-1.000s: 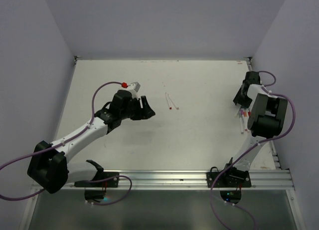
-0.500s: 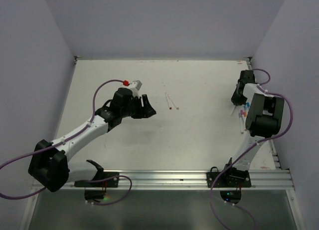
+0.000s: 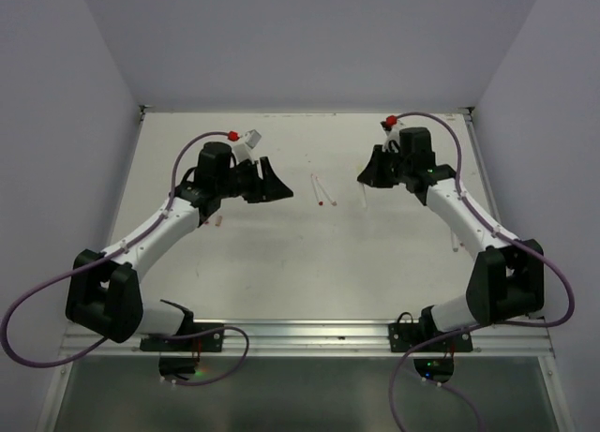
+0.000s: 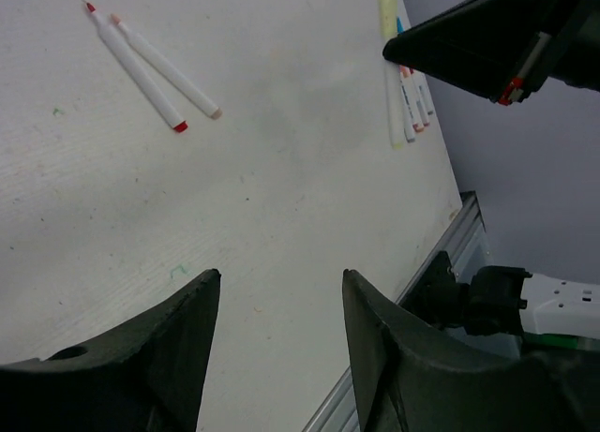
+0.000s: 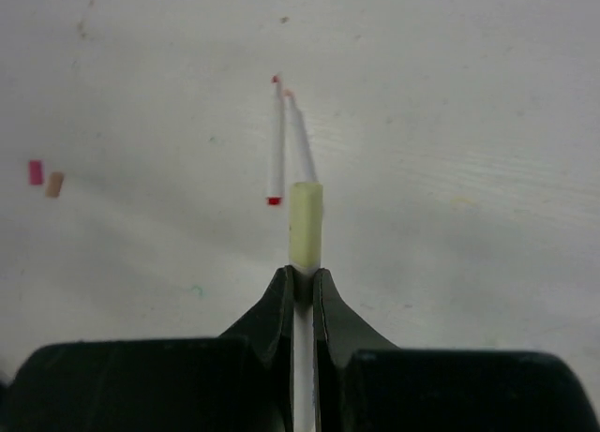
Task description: Open the pen caps
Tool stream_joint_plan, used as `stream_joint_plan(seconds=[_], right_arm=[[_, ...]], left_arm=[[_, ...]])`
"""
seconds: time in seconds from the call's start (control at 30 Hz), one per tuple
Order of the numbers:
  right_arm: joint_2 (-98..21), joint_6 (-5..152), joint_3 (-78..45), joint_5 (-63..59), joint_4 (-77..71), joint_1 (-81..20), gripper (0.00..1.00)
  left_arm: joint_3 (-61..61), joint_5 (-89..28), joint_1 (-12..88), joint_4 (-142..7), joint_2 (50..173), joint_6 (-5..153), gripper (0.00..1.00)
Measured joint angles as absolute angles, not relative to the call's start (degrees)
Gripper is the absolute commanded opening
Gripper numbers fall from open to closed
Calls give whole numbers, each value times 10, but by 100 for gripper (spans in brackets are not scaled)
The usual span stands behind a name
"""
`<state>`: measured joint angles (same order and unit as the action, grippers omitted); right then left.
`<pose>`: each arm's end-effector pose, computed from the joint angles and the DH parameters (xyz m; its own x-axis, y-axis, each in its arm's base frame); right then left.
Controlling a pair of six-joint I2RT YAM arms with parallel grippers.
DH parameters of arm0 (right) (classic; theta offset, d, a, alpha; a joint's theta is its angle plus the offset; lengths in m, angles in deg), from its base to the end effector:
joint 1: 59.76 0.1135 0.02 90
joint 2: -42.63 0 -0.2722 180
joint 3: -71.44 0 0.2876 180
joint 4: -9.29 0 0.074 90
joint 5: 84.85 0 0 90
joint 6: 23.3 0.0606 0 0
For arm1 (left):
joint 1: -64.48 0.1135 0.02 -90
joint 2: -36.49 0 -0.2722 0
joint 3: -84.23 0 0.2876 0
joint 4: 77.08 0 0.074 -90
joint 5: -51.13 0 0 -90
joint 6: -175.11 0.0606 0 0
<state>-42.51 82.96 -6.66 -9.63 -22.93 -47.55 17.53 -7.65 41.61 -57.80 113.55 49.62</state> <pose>0.3731 0.0965 0.2656 -0.7051 0.1244 -0.6981 -0.2085 0.9046 0.3718 0.3115 -0.1655 0.2648 -0.8050 -0.1993 -0.5589 0.3440 0.6106 -0.7133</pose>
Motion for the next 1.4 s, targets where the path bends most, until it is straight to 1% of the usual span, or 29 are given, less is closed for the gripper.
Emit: stream_joint_plan(seconds=[0.1, 0.23, 0.43, 0.57, 0.7, 1.0, 1.07, 1.4], right_arm=[[-398, 836, -23, -157, -206, -448, 0], [-396, 842, 13, -212, -184, -401, 0], [-396, 860, 14, -246, -142, -320, 0], [-399, 875, -1, -248, -122, -289, 0], [-407, 885, -21, -248, -101, -271, 0], [-407, 901, -24, -246, -84, -255, 0], [-407, 903, -24, -246, -82, -252, 0], [-407, 917, -24, -244, -70, -235, 0]], left_arm=[[179, -32, 432, -602, 1149, 484, 57], [195, 5, 435, -666, 1146, 451, 58], [210, 29, 431, -728, 1145, 404, 56], [218, 29, 422, -742, 1145, 391, 55], [226, 24, 418, -745, 1145, 387, 52], [226, -12, 418, -739, 1131, 388, 50], [226, -17, 418, -739, 1130, 388, 47], [230, -23, 418, -739, 1128, 387, 42]])
